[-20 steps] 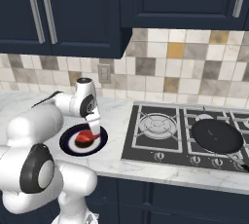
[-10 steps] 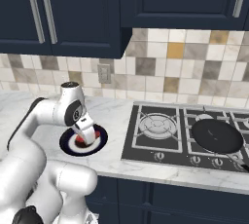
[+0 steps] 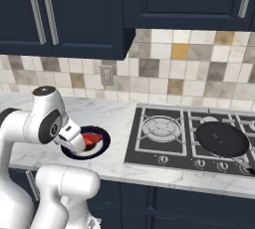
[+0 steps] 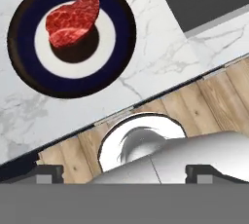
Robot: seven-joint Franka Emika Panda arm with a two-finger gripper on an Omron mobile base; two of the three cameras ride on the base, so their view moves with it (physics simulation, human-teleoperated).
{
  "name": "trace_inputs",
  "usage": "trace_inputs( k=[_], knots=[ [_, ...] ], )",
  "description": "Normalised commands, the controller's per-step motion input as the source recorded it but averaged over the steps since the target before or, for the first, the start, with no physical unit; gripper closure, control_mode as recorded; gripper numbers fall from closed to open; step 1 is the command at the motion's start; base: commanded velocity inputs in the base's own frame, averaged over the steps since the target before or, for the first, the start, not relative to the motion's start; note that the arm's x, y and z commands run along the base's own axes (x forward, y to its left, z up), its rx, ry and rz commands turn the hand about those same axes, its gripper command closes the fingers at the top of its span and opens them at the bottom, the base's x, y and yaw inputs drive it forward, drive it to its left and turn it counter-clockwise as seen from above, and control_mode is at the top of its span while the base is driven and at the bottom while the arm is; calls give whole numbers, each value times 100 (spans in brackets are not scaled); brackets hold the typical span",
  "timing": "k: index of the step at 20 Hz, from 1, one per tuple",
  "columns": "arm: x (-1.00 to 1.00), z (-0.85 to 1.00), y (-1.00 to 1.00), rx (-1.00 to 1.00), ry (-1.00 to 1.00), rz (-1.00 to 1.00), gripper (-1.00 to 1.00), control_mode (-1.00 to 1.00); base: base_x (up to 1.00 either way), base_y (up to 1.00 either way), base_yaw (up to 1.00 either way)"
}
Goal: Place the steak on the plate and place the potato on the same plate.
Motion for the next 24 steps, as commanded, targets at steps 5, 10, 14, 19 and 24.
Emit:
trace_inputs(
  k=[5,10,14,19,24],
  knots=[
    [-36,85,0,0,0,18,-100,-100,0,0,0],
    [-10,82,0,0,0,13,-100,-100,0,0,0],
    [-2,51,0,0,0,9,-100,-100,0,0,0],
    [0,17,0,0,0,4,-100,-100,0,0,0],
    [-6,0,1,-4,0,8,-100,-100,0,0,0]
  ],
)
